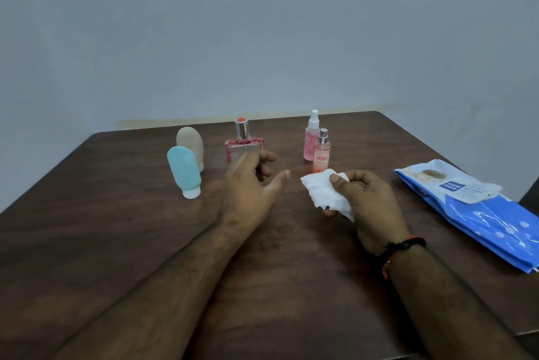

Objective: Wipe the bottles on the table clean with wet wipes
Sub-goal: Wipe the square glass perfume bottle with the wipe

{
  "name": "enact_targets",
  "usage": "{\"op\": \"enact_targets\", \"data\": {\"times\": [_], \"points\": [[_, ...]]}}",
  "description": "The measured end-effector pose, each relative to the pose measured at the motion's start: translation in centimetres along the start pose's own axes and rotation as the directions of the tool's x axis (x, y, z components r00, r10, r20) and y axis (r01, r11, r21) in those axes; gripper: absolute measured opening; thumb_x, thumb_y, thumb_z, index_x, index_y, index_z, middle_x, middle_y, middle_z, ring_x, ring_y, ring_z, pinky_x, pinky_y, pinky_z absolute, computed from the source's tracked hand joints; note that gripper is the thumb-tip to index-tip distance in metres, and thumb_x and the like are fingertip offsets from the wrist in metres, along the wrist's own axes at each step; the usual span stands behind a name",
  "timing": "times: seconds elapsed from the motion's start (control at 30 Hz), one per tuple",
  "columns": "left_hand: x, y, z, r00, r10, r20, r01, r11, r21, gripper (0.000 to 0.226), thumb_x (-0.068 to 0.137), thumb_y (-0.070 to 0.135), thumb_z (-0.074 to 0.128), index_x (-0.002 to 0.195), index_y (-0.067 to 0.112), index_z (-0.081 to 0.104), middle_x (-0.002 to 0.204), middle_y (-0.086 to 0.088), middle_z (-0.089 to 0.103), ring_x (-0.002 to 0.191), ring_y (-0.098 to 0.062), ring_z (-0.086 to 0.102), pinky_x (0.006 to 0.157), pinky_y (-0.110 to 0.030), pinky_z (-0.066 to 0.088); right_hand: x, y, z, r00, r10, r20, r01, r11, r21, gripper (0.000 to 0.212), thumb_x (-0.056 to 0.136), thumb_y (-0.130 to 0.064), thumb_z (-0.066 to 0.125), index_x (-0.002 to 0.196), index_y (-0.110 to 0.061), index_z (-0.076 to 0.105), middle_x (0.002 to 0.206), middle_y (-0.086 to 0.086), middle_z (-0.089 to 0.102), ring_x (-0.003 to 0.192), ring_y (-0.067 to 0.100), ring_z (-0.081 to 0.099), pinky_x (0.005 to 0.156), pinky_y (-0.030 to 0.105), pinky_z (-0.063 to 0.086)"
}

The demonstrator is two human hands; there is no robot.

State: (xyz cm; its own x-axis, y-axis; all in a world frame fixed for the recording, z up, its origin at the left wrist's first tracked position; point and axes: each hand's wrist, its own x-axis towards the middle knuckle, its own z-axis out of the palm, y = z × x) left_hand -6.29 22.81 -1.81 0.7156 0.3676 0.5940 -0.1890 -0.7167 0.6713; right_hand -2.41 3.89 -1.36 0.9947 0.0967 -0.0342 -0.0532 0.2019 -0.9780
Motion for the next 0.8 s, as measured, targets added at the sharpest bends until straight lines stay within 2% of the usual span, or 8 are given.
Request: {"op": "enact_targets", "data": {"times": [0.13,0.27,0.37,0.47,0.53,0.67,0.8], "points": [[0.2,-2.1,-1.8,0.979,0.024,-0.204,0.0,0.993,0.116,0.04,0.072,0.028,0.084,0.103,0.017,0.061,0.099,0.003,0.055,0.088,-0.018,0.055,0.077,-0.037,0.053,-0.5,0.8,2.1,0.99,0.08,0.118,-0.09,0.993,0.078,0.026,0.086,-0.007,0.072,0.106,0.005,0.062,0.097,0.024,0.073,0.071,0.027,0.071,0.057,0.031,0.058],[1.3,-3.0,-1.7,0.955,-0.059,-0.29,0.109,0.981,0.161,0.067,0.069,0.028,0.087,0.122,0.007,0.051,0.121,-0.009,0.047,0.113,-0.022,0.047,0.097,-0.036,0.047,-0.9,1.3,4.5,0.977,0.095,0.19,-0.115,0.988,0.1,0.026,0.085,-0.004,0.071,0.109,0.003,0.064,0.093,0.019,0.075,0.07,0.026,0.072,0.058,0.032,0.06],[2.2,-3.6,-1.0,0.965,-0.118,-0.236,0.133,0.99,0.05,0.083,0.071,0.027,0.085,0.137,0.004,0.04,0.136,-0.012,0.043,0.128,-0.025,0.046,0.108,-0.042,0.043,-0.9,1.8,5.7,0.983,0.075,0.17,-0.093,0.991,0.1,0.026,0.085,-0.001,0.07,0.111,0.0,0.065,0.091,0.013,0.077,0.077,0.028,0.074,0.069,0.038,0.061],[3.1,-4.2,-0.5,0.973,-0.161,-0.162,0.165,0.986,0.01,0.093,0.073,0.028,0.085,0.146,0.007,0.032,0.144,-0.012,0.042,0.133,-0.025,0.044,0.112,-0.039,0.041,-0.9,2.0,6.4,0.986,0.054,0.16,-0.071,0.992,0.101,0.023,0.086,0.002,0.069,0.108,-0.002,0.066,0.091,0.012,0.077,0.077,0.026,0.074,0.062,0.033,0.061],[3.8,-4.5,-0.4,0.971,-0.206,-0.123,0.208,0.978,-0.002,0.096,0.073,0.034,0.085,0.149,0.013,0.029,0.147,-0.007,0.044,0.134,-0.021,0.045,0.11,-0.036,0.041,-0.9,2.0,6.4,0.988,0.048,0.149,-0.064,0.992,0.106,0.022,0.086,0.003,0.069,0.107,-0.003,0.066,0.091,0.013,0.077,0.077,0.026,0.074,0.063,0.032,0.061],[4.7,-4.7,-0.4,0.973,-0.231,-0.003,0.231,0.973,-0.022,0.077,0.077,0.034,0.082,0.142,0.023,0.041,0.136,0.004,0.057,0.12,-0.014,0.056,0.098,-0.027,0.043,-0.8,2.0,6.2,0.992,0.038,0.124,-0.052,0.992,0.113,0.019,0.086,0.003,0.069,0.102,-0.006,0.067,0.092,0.013,0.076,0.079,0.028,0.074,0.067,0.036,0.062],[4.6,-4.1,-1.0,0.966,-0.257,0.007,0.257,0.966,-0.023,0.064,0.081,0.033,0.079,0.136,0.021,0.051,0.127,0.005,0.064,0.11,-0.011,0.06,0.094,-0.025,0.046,-0.9,1.9,6.2,0.991,-0.001,0.132,-0.012,0.996,0.094,0.017,0.086,0.002,0.068,0.1,-0.007,0.066,0.093,0.011,0.076,0.08,0.025,0.074,0.068,0.035,0.062]]}}
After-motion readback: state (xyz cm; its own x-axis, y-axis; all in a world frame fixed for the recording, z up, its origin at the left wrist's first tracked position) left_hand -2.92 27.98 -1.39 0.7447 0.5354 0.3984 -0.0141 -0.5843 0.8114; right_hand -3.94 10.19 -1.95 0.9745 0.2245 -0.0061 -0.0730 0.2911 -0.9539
